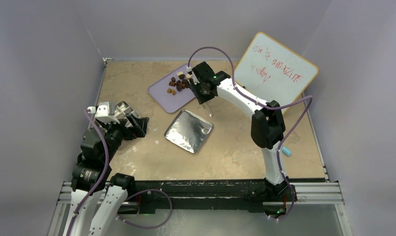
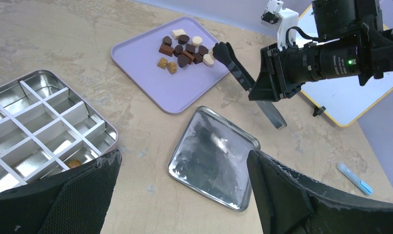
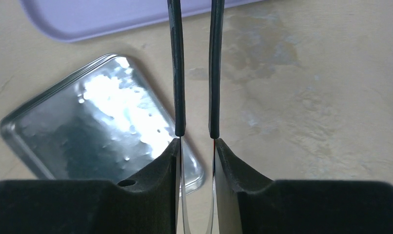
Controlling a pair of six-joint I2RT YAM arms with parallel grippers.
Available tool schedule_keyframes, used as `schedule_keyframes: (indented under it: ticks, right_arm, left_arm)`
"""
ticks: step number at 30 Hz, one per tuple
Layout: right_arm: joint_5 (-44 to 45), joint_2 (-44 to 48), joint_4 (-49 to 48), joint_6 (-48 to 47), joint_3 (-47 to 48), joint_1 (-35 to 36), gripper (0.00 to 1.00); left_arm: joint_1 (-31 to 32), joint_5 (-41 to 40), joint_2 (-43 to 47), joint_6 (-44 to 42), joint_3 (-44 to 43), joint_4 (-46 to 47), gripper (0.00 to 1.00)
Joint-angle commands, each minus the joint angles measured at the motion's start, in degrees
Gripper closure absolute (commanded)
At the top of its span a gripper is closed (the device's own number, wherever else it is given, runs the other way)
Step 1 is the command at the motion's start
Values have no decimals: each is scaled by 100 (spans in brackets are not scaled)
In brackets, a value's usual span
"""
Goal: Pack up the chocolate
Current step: Pick up the fake chocolate from the plate, then place the fake chocolate in the packing box.
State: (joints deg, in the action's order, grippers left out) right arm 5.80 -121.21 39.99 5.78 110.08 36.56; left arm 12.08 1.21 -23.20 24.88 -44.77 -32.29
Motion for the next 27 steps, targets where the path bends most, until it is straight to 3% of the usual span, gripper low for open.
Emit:
schedule_keyframes:
  ticks: [1,15,27]
  right_arm:
    - [-473,476,-517,161,-265,360,87]
    - [-1081,552,-1216,417,-424,1817,87]
    - [-990,57,-1084,452,-119,2476,86]
  left_arm:
    - [-12,-227,91,81,-172,61,0]
    - [-12,-469,284,142,-1492,-290,0]
    - [-11,-499,475,280,-1712,-364,0]
